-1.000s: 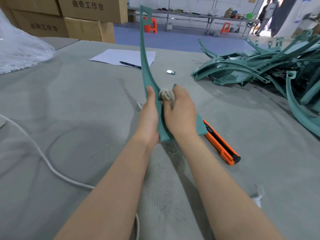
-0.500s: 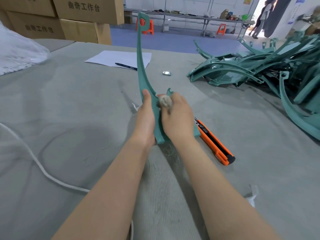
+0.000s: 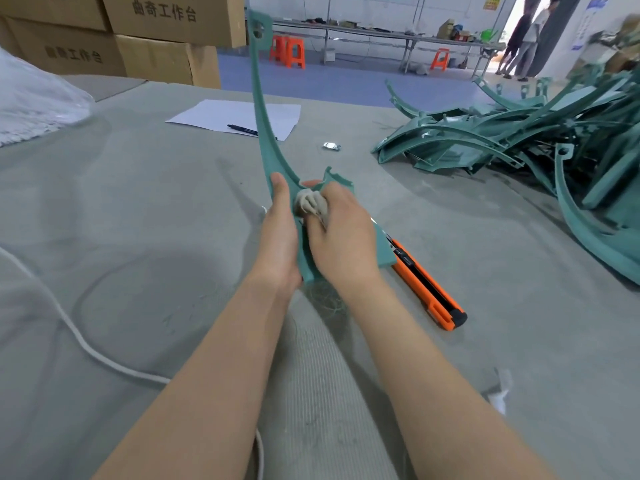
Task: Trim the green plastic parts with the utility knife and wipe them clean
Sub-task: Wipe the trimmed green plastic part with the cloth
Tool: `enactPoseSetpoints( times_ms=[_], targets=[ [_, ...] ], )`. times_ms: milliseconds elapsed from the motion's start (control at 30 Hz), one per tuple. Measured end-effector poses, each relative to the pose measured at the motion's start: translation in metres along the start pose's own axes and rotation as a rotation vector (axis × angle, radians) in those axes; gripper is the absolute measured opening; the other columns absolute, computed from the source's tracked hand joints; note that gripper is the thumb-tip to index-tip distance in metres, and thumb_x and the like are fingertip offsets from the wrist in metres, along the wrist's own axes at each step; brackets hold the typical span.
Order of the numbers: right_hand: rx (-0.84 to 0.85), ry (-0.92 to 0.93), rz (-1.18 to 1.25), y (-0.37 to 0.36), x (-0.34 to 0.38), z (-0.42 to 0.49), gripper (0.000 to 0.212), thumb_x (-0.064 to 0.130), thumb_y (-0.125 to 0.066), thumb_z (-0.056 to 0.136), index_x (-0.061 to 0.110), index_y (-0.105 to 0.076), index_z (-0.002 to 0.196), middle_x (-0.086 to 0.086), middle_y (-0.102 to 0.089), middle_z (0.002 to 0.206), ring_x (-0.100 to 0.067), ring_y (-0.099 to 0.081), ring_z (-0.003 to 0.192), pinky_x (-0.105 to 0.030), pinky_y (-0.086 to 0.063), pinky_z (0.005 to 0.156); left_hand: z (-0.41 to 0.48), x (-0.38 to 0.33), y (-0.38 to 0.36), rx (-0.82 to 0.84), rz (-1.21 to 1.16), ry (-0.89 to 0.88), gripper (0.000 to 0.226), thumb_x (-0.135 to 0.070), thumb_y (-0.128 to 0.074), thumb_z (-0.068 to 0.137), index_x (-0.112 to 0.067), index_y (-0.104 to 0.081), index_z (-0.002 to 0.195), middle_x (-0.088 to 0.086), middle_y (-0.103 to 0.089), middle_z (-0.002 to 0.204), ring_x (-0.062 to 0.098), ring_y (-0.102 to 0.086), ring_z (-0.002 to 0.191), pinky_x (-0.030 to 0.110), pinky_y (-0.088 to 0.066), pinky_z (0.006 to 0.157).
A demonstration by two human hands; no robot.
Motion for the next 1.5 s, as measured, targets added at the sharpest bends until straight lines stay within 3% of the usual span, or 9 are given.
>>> enactPoseSetpoints(
  times_ms=[100,267,500,633,767,933,1167,1367,1500],
  targets=[
    [-0.009,-0.05,0.003,0.004,-0.012,0.002,0.023,0.009,-0.054,0.091,0.023,-0.041,0.078,-0.008,-0.059,0.094,-0.033,-0.054,0.089,-0.035,-0.032,0.069,-0.001,0.002,-0.003,0.017,0.019,0.025,0.059,-0.065,-0.032,0.094,-0.021,-0.07,0.082,0.002,-0.071,0.074,0.016,-0.07,0.071,0.023,-0.054,0.057],
    [-0.075,-0.231,-0.08,0.021,-0.046,0.005,0.016,0.015,-0.051,0.094,0.014,-0.038,0.085,-0.011,-0.051,0.091,-0.034,-0.051,0.087,-0.033,-0.027,0.065,0.001,0.005,-0.008,0.024,0.088,0.021,0.057,-0.064,-0.031,0.095,-0.024,-0.071,0.09,0.001,-0.074,0.084,0.016,-0.07,0.077,0.026,-0.054,0.065],
    [0.036,-0.042,0.008,-0.007,-0.004,0.001,0.024,0.011,-0.053,0.091,0.009,-0.059,0.114,-0.008,-0.063,0.117,-0.029,-0.055,0.107,-0.042,-0.041,0.09,-0.003,0.002,-0.001,0.006,0.025,0.017,0.054,-0.062,-0.036,0.095,-0.018,-0.065,0.082,0.003,-0.068,0.08,0.017,-0.068,0.084,0.03,-0.054,0.08],
    [-0.077,-0.137,-0.064,0.016,-0.029,0.006,0.007,0.014,-0.054,0.092,0.009,-0.051,0.095,-0.017,-0.06,0.105,-0.037,-0.053,0.096,-0.041,-0.035,0.076,-0.004,0.006,-0.01,0.049,0.054,0.053,0.056,-0.062,-0.033,0.095,-0.021,-0.069,0.086,0.0,-0.073,0.076,0.013,-0.071,0.071,0.023,-0.055,0.058],
    [-0.132,-0.262,-0.116,0.031,-0.046,0.006,0.009,0.016,-0.05,0.094,0.012,-0.044,0.09,-0.016,-0.058,0.104,-0.038,-0.053,0.095,-0.04,-0.036,0.076,-0.004,0.006,-0.014,0.059,0.097,0.031,0.056,-0.061,-0.031,0.096,-0.023,-0.071,0.086,-0.001,-0.074,0.081,0.013,-0.07,0.073,0.024,-0.054,0.063],
    [-0.011,-0.03,-0.028,-0.006,0.003,0.001,0.022,0.008,-0.051,0.089,0.008,-0.058,0.11,-0.011,-0.062,0.113,-0.034,-0.055,0.104,-0.047,-0.041,0.086,-0.004,0.0,-0.004,0.04,-0.027,0.011,0.051,-0.058,-0.036,0.096,-0.02,-0.065,0.079,-0.004,-0.07,0.072,0.009,-0.069,0.074,0.019,-0.055,0.064],
    [-0.134,-0.136,-0.075,0.023,-0.03,0.006,0.014,0.01,-0.051,0.093,0.015,-0.038,0.087,-0.017,-0.057,0.099,-0.038,-0.052,0.091,-0.045,-0.038,0.077,-0.006,0.007,-0.016,0.08,0.023,0.078,0.057,-0.061,-0.029,0.097,-0.023,-0.069,0.09,0.001,-0.075,0.084,0.015,-0.072,0.076,0.023,-0.055,0.058],
    [0.005,0.03,-0.086,-0.004,0.003,0.0,0.016,0.011,-0.053,0.089,0.008,-0.056,0.104,-0.01,-0.062,0.112,-0.036,-0.055,0.1,-0.047,-0.041,0.084,-0.005,-0.003,-0.003,0.024,-0.052,0.029,0.056,-0.065,-0.035,0.094,-0.019,-0.068,0.096,0.004,-0.072,0.087,0.018,-0.07,0.083,0.027,-0.057,0.067],
    [-0.083,-0.123,-0.09,0.013,-0.028,0.006,0.005,0.012,-0.052,0.091,0.008,-0.051,0.094,-0.019,-0.06,0.103,-0.039,-0.054,0.092,-0.045,-0.038,0.077,-0.008,-0.003,-0.009,0.052,0.019,0.024,0.056,-0.063,-0.03,0.096,-0.022,-0.069,0.093,0.002,-0.074,0.088,0.019,-0.07,0.082,0.028,-0.057,0.071]
  ],
)
Point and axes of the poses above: each hand's wrist, its own z-axis towards the middle knuckle, its own y-axis out of the back of the hand, x = y × z, the point moved 9 cm from there along z, towards the middle knuckle
